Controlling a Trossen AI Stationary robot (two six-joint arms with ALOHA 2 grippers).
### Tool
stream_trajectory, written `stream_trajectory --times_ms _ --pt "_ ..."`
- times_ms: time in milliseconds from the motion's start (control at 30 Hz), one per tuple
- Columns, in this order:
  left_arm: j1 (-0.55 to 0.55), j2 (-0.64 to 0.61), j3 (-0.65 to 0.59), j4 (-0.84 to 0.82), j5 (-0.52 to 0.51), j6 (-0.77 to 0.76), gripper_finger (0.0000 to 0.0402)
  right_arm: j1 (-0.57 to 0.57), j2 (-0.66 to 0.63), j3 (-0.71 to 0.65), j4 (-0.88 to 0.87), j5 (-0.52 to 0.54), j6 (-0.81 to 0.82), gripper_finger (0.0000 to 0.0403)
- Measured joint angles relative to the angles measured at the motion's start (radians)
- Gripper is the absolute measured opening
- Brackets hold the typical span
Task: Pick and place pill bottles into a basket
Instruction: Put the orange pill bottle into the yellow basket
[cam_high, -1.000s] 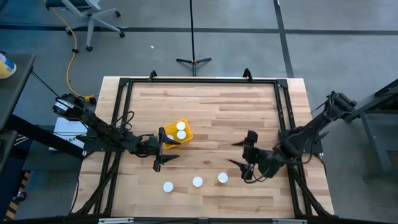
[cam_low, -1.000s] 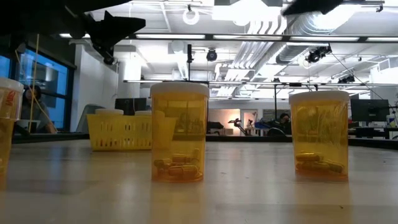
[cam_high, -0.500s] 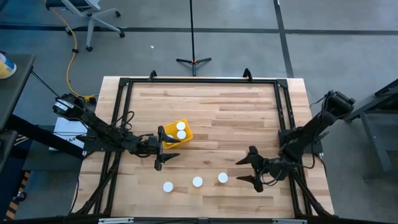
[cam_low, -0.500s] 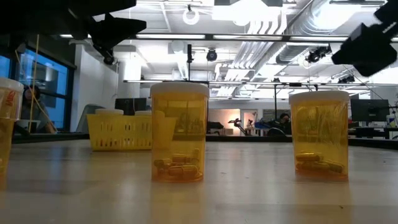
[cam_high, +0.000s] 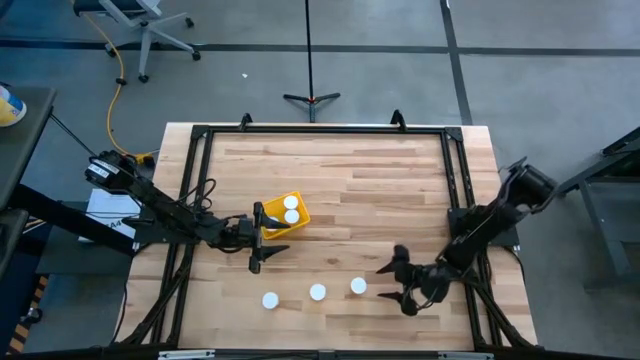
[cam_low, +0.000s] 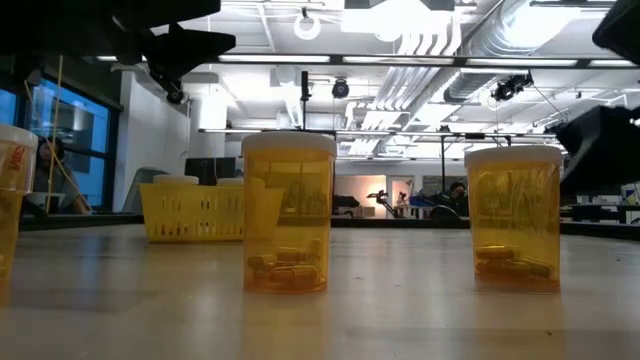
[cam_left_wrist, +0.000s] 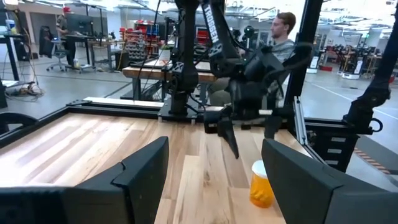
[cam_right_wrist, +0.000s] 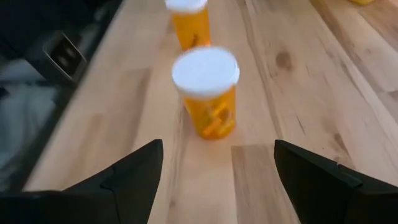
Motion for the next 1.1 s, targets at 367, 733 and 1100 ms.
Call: stream_trajectory --times_ms 367,733,1100 --pt "0.0 0.0 0.0 -0.001 -0.002 -0.007 0.0294 -0.056 0.154 0.041 0.087 0.006 0.013 0.0298" --pt "0.0 0.0 0.0 -0.016 -0.002 -0.007 0.0294 -0.069 0.249 0.043 0.255 -0.02 -0.048 0.0298" --pt "0.0 0.0 0.0 -0.017 -0.002 -0.007 0.0294 -0.089 0.341 0.111 0.246 -0.027 -0.08 0.0298"
